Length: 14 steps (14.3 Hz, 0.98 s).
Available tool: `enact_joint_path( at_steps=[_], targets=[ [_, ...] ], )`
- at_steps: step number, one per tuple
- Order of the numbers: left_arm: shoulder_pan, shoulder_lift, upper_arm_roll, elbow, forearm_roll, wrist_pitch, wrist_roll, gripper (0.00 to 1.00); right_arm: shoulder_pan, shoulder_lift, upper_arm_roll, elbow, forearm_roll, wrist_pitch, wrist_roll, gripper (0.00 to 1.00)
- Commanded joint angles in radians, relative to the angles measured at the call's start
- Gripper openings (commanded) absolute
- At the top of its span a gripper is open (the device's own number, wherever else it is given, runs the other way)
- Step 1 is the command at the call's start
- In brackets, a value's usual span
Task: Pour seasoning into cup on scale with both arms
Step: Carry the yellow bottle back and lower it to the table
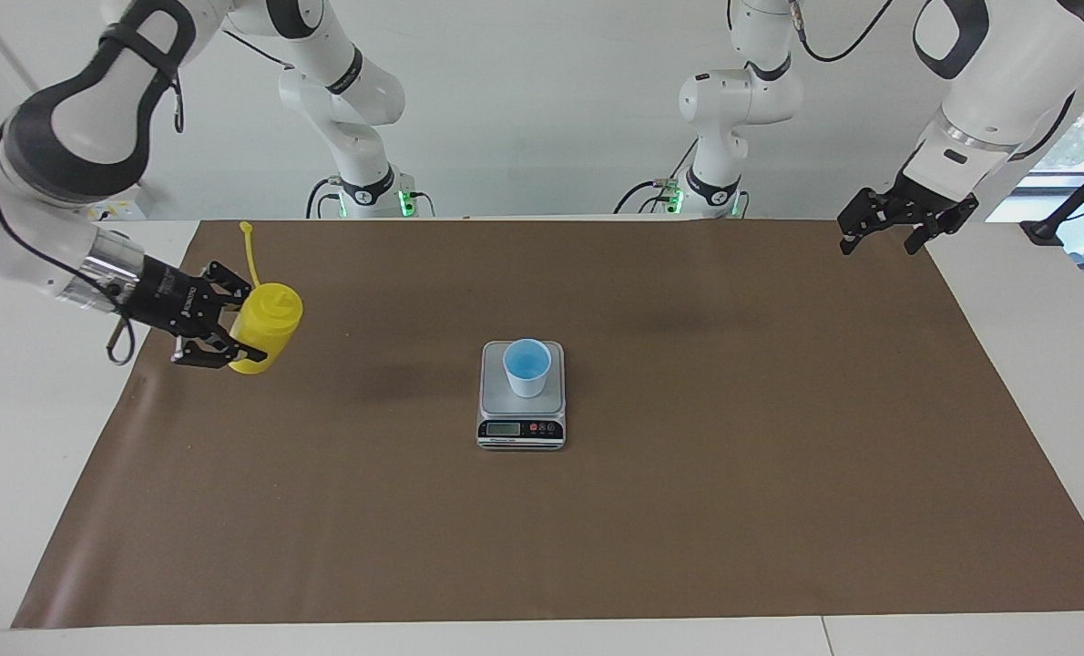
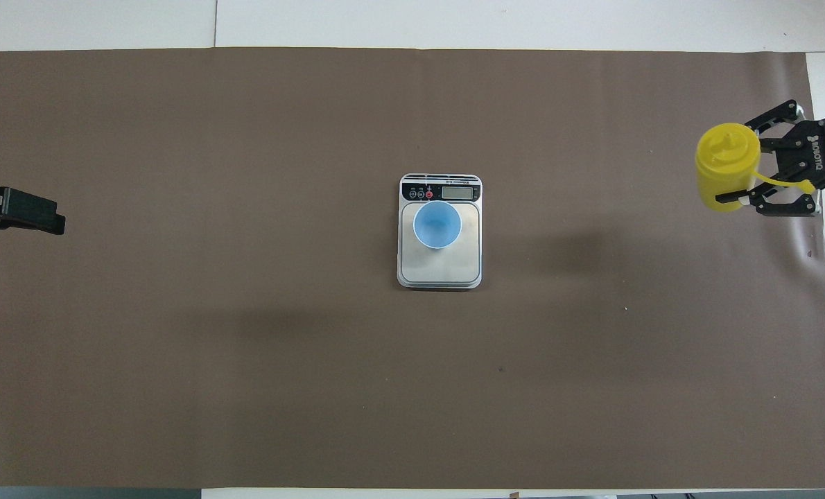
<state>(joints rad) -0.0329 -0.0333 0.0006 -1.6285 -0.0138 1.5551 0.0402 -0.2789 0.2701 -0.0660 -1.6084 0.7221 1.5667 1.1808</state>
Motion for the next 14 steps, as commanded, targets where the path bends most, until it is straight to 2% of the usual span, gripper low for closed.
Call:
enact_joint_path(
  at_steps=[1, 4, 7, 9, 14],
  targets=[
    [0.011, 0.001, -0.002, 0.004, -0.017, -0.015, 0.013, 1.00, -0.084, -0.130, 0.017, -0.281, 0.155, 0.072, -0.151, 0.00],
    [0.011, 0.001, -0.002, 0.004, -0.017, -0.015, 0.013, 1.00, -0.150, -0.097, 0.015, -0.435, 0.340, 0.062, -0.314, 0.00],
    [0.011, 0.001, -0.002, 0.004, -0.017, -0.015, 0.012, 1.00, -0.174, -0.022, 0.015, -0.449, 0.385, 0.041, -0.397, 0.00],
    [0.011, 0.001, -0.002, 0.004, -0.017, -0.015, 0.013, 1.00, -0.175, 0.009, 0.015, -0.496, 0.401, 0.076, -0.556, 0.00],
    [0.011, 0.001, -0.002, 0.004, -0.017, -0.015, 0.013, 1.00, -0.183, 0.046, 0.014, -0.530, 0.402, 0.104, -0.659, 0.00]
  ],
)
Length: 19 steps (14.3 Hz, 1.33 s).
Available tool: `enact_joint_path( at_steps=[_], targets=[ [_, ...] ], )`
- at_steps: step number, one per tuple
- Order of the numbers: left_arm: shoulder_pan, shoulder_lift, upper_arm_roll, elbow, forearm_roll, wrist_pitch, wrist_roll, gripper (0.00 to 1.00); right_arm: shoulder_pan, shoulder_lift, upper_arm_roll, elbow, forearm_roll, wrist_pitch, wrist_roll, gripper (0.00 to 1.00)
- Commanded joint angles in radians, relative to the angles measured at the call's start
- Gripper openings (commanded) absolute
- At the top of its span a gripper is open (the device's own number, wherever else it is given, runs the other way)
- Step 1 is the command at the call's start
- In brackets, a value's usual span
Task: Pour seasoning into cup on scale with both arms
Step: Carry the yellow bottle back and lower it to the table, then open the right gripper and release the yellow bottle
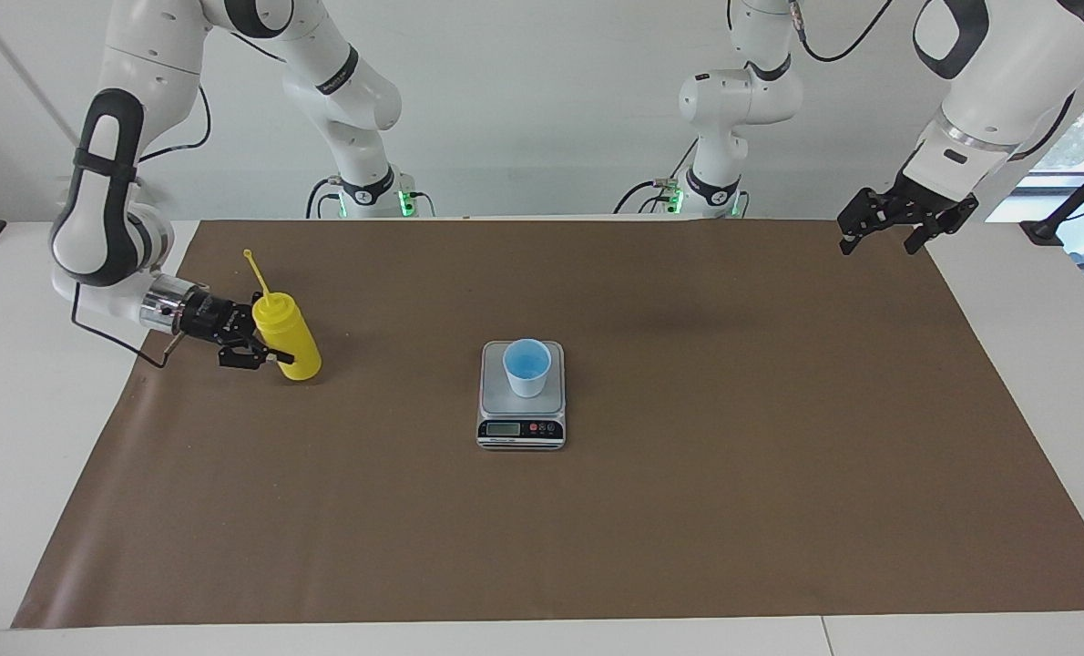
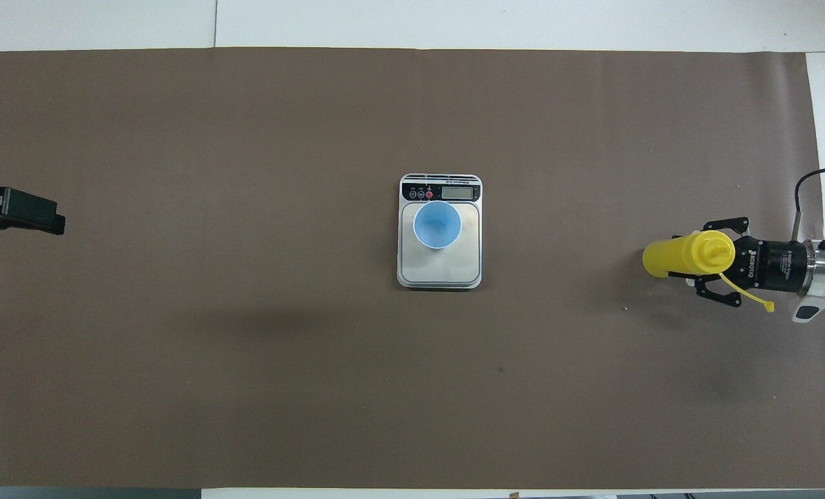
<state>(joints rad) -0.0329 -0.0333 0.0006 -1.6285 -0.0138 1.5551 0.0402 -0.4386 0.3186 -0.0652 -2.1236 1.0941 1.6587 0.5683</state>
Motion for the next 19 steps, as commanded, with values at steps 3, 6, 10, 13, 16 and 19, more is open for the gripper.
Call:
enact_joint_path(
  at_steps=[3, 6, 10, 13, 16, 19],
  targets=[
    [0.011, 0.003, -0.002, 0.004, -0.017, -0.015, 0.013, 1.00, -0.017, -0.001, 0.016, -0.038, 0.041, 0.047, -0.060, 0.00],
    [0.011, 0.001, -0.002, 0.004, -0.017, -0.015, 0.013, 1.00, -0.031, 0.037, 0.016, -0.038, 0.076, 0.013, -0.062, 0.00],
    [0.011, 0.001, -0.002, 0.004, -0.017, -0.015, 0.012, 1.00, -0.052, 0.060, 0.016, -0.032, 0.078, 0.000, -0.082, 0.57],
    [0.011, 0.001, -0.002, 0.004, -0.015, -0.015, 0.013, 1.00, -0.063, 0.062, 0.015, -0.015, 0.070, 0.000, -0.106, 1.00],
    [0.011, 0.001, -0.002, 0.004, -0.017, -0.015, 0.013, 1.00, -0.072, 0.074, 0.013, 0.033, 0.055, -0.025, -0.120, 1.00],
    [0.011, 0.001, -0.002, 0.004, -0.017, -0.015, 0.012, 1.00, -0.116, 0.094, 0.013, 0.129, -0.054, -0.037, -0.123, 1.00]
  ],
)
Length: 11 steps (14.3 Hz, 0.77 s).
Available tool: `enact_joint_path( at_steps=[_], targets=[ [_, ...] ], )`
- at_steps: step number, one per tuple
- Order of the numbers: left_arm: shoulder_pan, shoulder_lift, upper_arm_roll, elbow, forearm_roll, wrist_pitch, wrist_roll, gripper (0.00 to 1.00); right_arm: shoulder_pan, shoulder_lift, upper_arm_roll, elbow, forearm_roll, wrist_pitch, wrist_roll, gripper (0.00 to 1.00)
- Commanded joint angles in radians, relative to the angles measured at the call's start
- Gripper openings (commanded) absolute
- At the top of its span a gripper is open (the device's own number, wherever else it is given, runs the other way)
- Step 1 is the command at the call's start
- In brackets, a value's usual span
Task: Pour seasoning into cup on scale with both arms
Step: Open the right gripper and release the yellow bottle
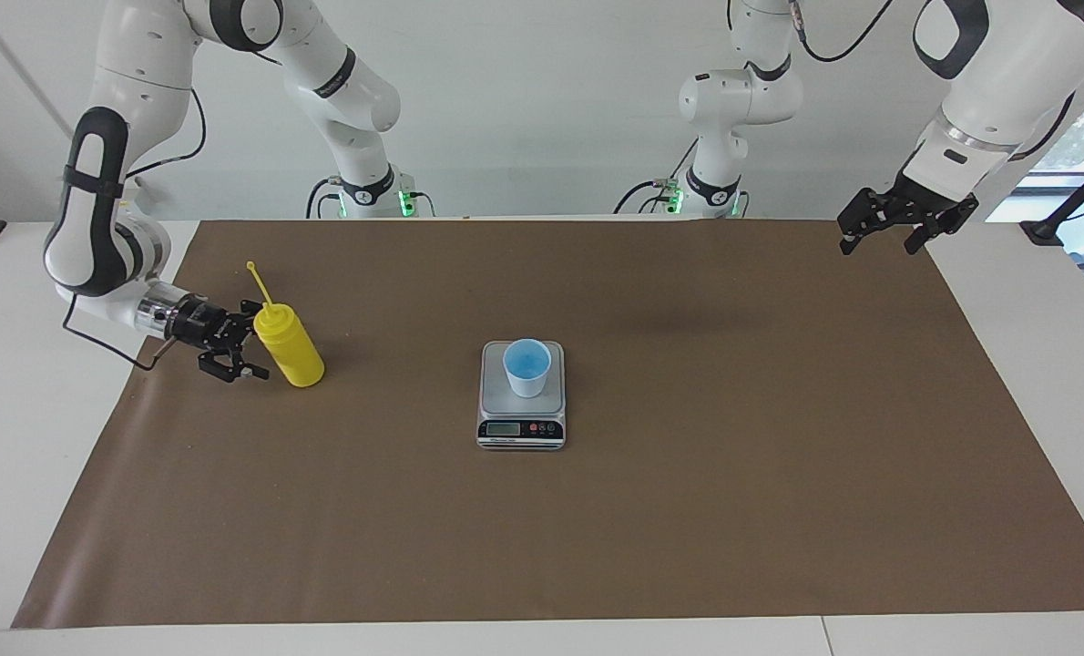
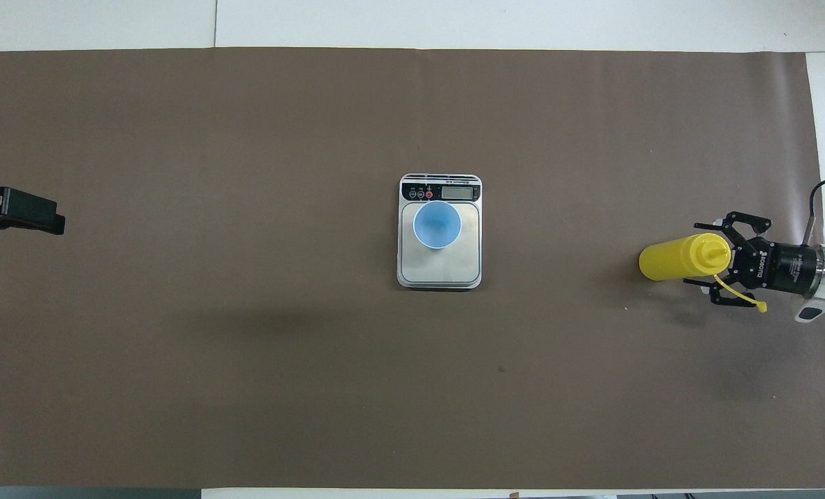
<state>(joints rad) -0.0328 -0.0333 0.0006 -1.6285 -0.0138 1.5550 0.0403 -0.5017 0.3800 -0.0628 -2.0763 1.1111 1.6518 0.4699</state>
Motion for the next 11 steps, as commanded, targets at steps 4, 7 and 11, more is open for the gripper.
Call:
enact_joint_path(
  at_steps=[4, 7, 11],
  targets=[
    [0.011, 0.001, -0.002, 0.004, -0.017, -0.015, 0.012, 1.00, -0.089, 0.117, 0.011, 0.417, -0.315, -0.208, -0.054, 1.00],
    [0.011, 0.001, -0.002, 0.004, -0.017, -0.015, 0.013, 1.00, -0.083, 0.094, 0.009, 0.519, -0.358, -0.291, -0.047, 1.00],
    [0.011, 0.001, -0.002, 0.004, -0.017, -0.015, 0.012, 1.00, 0.065, -0.080, 0.023, 0.614, -0.601, -0.293, 0.026, 1.00]
  ],
)
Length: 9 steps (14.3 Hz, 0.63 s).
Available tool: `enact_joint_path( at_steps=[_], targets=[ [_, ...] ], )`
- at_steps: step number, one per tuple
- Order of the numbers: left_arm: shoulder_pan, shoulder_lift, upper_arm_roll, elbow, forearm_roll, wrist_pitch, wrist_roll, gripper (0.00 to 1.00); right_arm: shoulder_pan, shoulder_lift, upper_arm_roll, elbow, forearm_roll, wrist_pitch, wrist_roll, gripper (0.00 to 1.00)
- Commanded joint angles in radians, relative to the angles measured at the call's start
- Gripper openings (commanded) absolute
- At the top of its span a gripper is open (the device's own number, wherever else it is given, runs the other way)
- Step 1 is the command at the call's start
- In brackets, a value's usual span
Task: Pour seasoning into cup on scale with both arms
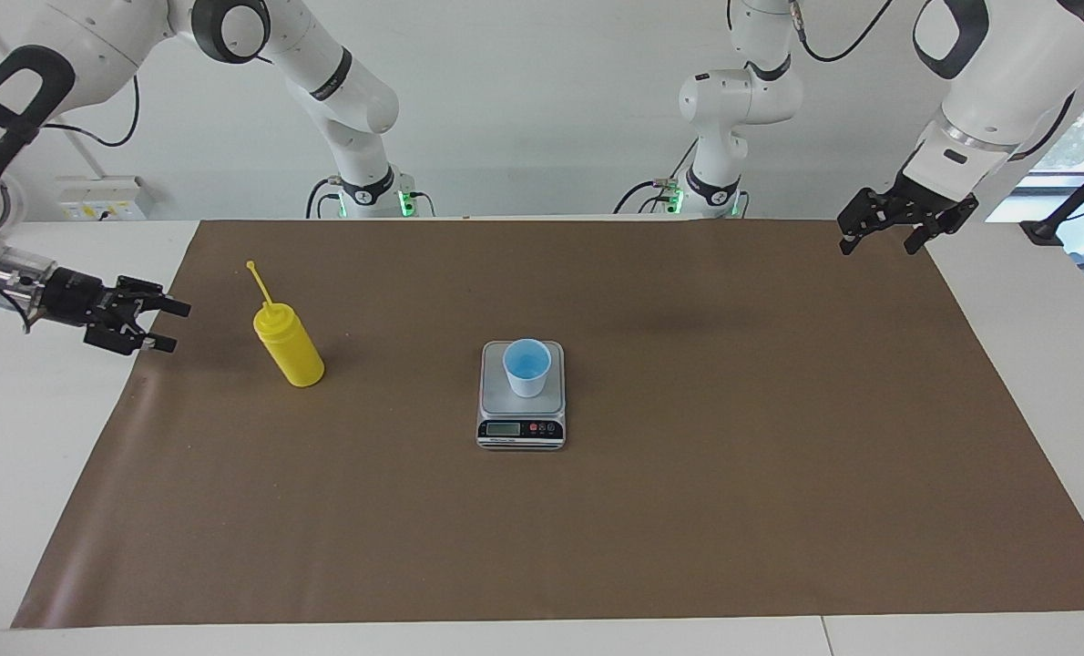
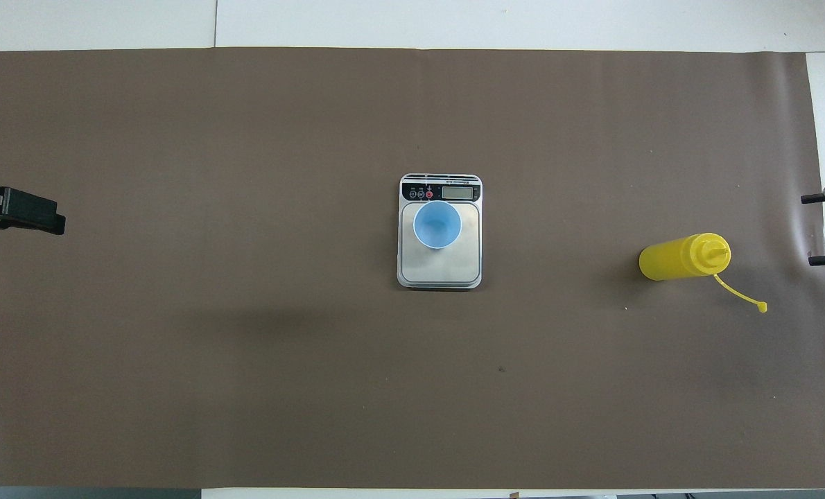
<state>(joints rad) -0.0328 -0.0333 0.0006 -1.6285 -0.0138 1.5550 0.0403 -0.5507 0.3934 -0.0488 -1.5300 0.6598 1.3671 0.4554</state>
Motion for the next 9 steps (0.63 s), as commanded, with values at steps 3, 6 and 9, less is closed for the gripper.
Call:
enact_joint_path(
  at_steps=[3, 6, 9],
  targets=[
    [0.011, 0.001, -0.002, 0.004, -0.017, -0.015, 0.013, 1.00, 0.259, -0.137, 0.007, 0.159, -0.282, -0.033, 0.037, 1.00],
    [0.011, 0.001, -0.002, 0.004, -0.017, -0.015, 0.013, 1.00, 0.333, -0.197, 0.007, 0.145, -0.296, -0.026, 0.040, 1.00],
    [0.011, 0.001, -0.002, 0.004, -0.017, -0.015, 0.013, 1.00, 0.391, -0.228, 0.007, 0.146, -0.415, 0.029, -0.024, 1.00]
  ],
)
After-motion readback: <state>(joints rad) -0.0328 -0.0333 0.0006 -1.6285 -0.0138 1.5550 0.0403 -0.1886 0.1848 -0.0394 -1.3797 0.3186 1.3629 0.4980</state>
